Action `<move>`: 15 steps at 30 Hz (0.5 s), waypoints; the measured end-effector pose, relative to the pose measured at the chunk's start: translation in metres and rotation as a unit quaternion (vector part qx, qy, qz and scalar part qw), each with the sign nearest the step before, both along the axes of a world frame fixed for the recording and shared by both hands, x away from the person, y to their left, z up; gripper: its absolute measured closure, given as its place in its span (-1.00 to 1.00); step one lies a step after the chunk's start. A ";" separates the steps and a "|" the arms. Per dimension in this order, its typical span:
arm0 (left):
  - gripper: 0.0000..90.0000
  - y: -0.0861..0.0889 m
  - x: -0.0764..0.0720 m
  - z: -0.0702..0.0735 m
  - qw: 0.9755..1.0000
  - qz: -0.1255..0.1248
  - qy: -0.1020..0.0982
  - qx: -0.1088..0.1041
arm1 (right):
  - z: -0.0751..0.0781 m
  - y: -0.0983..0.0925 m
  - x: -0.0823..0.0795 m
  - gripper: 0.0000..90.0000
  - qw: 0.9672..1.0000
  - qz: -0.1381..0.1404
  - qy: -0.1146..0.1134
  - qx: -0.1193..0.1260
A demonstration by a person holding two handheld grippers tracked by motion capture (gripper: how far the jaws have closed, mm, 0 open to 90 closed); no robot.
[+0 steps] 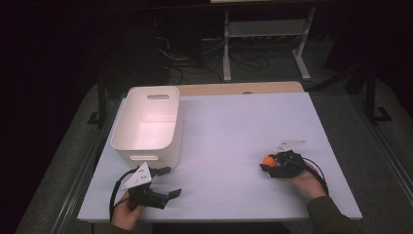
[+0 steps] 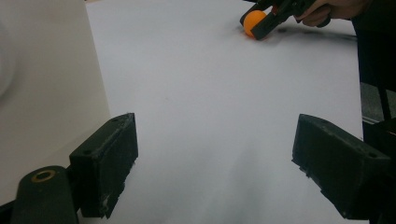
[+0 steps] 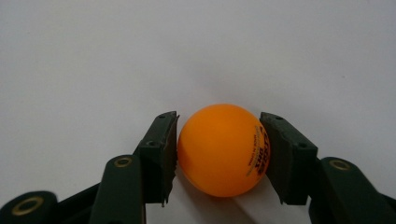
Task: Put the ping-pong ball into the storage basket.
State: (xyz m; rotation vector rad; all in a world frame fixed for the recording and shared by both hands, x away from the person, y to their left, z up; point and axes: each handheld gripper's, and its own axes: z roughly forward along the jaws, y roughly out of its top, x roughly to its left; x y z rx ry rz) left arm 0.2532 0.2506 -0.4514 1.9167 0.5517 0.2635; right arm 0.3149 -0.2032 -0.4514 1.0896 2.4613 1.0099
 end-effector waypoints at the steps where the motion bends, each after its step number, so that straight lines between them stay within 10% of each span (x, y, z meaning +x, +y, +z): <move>1: -0.69 0.000 0.000 0.000 1.000 0.000 0.000 0.000 | 0.000 0.000 0.000 0.06 1.000 0.000 0.000 0.000; 15: -0.69 0.000 0.000 0.000 1.000 0.000 0.001 0.000 | 0.000 -0.001 0.000 0.09 1.000 0.000 0.004 0.002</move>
